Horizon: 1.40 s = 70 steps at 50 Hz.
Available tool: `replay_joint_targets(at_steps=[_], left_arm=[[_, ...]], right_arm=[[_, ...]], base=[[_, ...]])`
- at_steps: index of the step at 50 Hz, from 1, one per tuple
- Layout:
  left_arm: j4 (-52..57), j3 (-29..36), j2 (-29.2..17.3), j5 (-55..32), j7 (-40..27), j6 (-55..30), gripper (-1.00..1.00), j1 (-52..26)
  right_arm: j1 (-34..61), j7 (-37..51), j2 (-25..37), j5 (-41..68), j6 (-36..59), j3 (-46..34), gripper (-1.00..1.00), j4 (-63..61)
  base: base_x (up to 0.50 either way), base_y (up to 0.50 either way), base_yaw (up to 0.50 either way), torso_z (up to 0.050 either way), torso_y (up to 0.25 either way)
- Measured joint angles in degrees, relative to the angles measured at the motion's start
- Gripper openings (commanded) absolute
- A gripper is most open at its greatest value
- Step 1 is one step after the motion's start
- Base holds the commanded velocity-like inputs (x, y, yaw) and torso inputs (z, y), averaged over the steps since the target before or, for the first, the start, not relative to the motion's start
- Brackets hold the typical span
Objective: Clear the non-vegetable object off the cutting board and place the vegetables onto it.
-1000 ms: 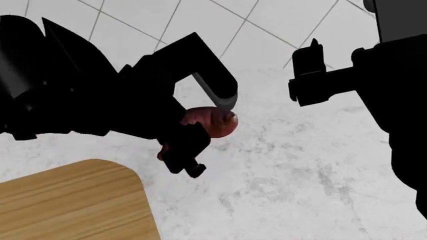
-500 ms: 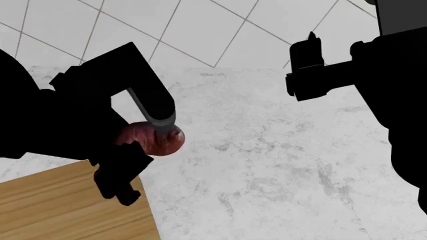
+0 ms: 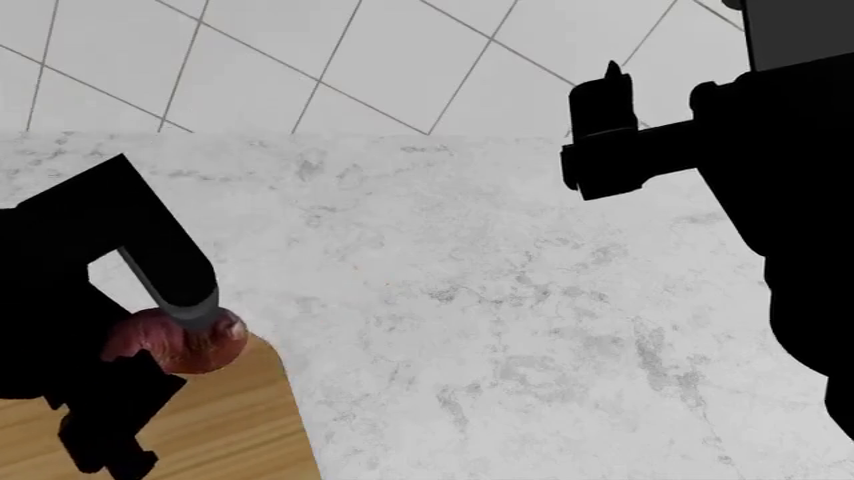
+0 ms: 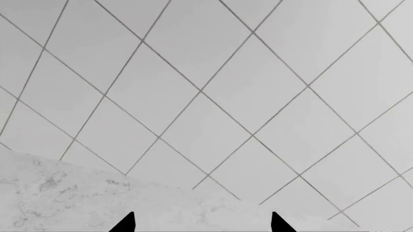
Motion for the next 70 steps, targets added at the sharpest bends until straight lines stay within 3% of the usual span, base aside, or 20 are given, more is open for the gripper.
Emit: replay_joint_targets(at_steps=[15, 32, 33, 47, 70], left_arm=[[2.9, 1.2, -4.6, -1.7, -3.4, 1.3, -1.00, 3.4], [3.6, 1.8, -6.3, -1.5, -3.8, 3.5, -1.00, 5.6], [3.5, 1.9, -6.3, -1.6, -3.9, 3.6, 1.00, 5.6], [3.8, 2.1, -6.8, -2.0, -6.1, 2.6, 1.00, 4.6], [9.6, 0.4, -8.5, -15.0, -12.8, 1.8, 1.00, -5.0]], right_arm=[[-1.1, 0.3, 0.1, 0.4, -0.5, 0.3, 1.00, -0.3], [-1.9, 0.7, 0.3, 0.9, -0.7, 0.5, 1.00, -0.6], [-1.9, 0.8, 0.3, 1.0, -0.7, 0.5, 1.00, -0.6], [-1.3, 1.2, 0.4, 1.6, -0.1, 0.6, 1.00, -0.9], [-0.9, 1.9, 0.7, 2.7, 0.5, 0.9, 1.00, -1.5]], base=[[0.00, 0.00, 0.00, 0.000, 0.000], [0.00, 0.00, 0.00, -0.001, 0.000], [0.00, 0.00, 0.00, 0.000, 0.000], [0.00, 0.00, 0.00, -0.001, 0.000], [0.00, 0.00, 0.00, 0.000, 0.000]])
